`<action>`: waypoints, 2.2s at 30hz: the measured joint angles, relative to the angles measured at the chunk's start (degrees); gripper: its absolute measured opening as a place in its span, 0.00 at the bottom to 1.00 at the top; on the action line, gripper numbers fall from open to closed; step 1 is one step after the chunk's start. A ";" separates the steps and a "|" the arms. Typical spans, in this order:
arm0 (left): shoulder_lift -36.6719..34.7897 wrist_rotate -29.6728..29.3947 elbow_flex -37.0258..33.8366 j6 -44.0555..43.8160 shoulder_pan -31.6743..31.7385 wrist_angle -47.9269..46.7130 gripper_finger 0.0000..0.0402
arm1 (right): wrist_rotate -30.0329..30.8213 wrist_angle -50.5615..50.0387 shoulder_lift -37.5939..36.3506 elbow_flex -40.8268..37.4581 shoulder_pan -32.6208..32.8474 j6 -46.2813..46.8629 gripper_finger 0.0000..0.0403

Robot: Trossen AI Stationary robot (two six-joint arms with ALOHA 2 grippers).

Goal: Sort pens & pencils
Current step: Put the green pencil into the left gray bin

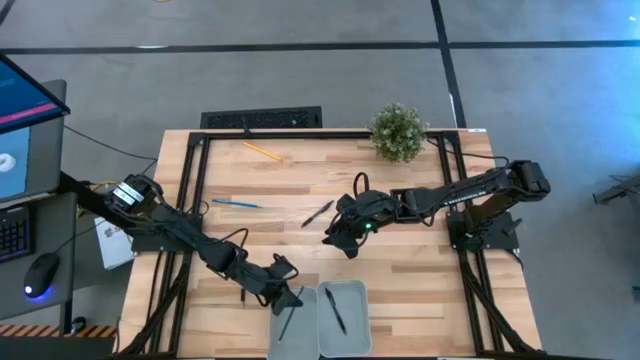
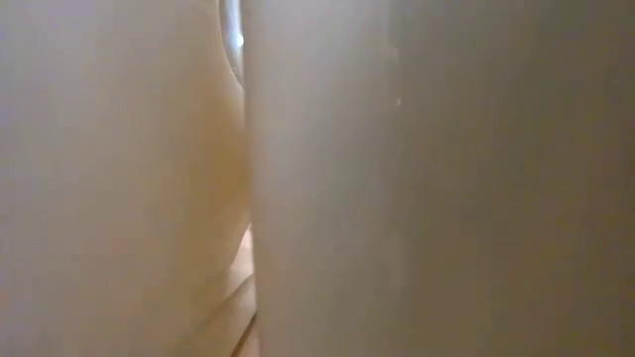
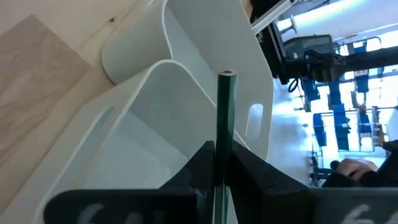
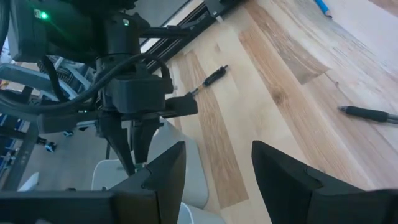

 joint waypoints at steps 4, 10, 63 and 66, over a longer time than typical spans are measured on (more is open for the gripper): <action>0.00 2.15 0.01 -0.02 0.00 -0.02 0.05 | 0.02 0.00 0.00 0.00 0.00 -0.05 0.51; 0.00 5.16 0.00 -0.14 0.13 -0.29 0.05 | 0.02 0.00 0.00 0.00 -0.04 -0.09 0.50; -0.07 9.11 0.02 -0.20 2.84 -8.11 0.05 | 0.04 -0.31 0.00 0.00 -0.13 -2.15 0.50; -0.07 9.09 0.02 -0.20 2.84 -8.09 0.05 | 0.04 -0.31 0.00 0.00 -0.13 -2.15 0.50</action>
